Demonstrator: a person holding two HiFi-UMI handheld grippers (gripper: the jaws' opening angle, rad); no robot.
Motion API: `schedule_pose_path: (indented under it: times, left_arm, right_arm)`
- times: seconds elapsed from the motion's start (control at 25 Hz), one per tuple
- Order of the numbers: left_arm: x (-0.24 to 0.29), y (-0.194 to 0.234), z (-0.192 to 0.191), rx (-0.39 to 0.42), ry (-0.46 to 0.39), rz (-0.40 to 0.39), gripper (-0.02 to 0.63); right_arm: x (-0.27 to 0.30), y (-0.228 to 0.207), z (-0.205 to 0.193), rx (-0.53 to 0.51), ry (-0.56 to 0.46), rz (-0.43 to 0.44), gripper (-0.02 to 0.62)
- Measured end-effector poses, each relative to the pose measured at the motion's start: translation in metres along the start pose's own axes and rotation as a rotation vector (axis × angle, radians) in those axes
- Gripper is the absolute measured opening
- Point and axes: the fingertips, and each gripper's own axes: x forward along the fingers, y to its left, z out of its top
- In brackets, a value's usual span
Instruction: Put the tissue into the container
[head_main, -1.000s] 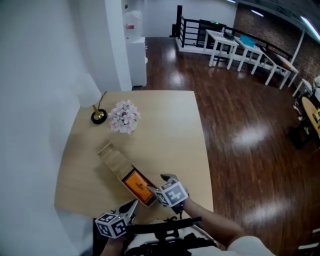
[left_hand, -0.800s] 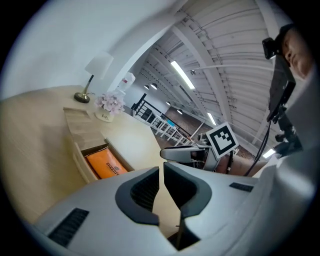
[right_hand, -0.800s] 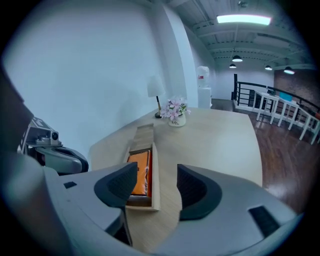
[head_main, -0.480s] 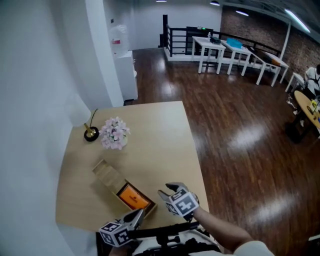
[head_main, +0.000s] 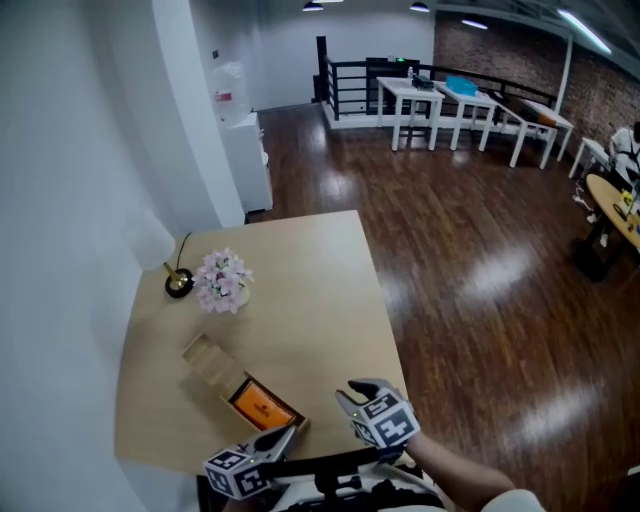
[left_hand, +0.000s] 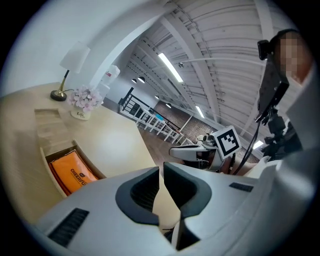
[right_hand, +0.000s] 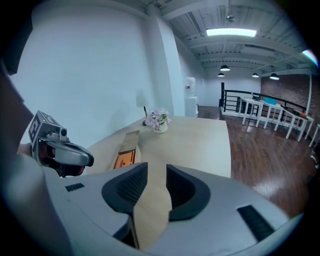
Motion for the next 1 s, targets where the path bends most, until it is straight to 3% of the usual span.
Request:
schedule_pose_path:
  times: [0.28,0.84,1.0]
  left_arm:
    - [0.016,-0.023,0.002,0.028,0.03,-0.049,0.026]
    - [0.039,-0.045,-0.003,0.109,0.097,-0.047,0.026]
    - [0.041,-0.048,-0.006,0.119,0.125,-0.037,0.026]
  right_arm:
    - [-0.033,-0.021,-0.013,0.09,-0.054,-0.041,0.124]
    - [-0.075,-0.058,-0.022,0.298,-0.234,-0.099,0.124]
    - [-0.077,-0.068,-0.032,0.351,-0.244,-0.112,0.124]
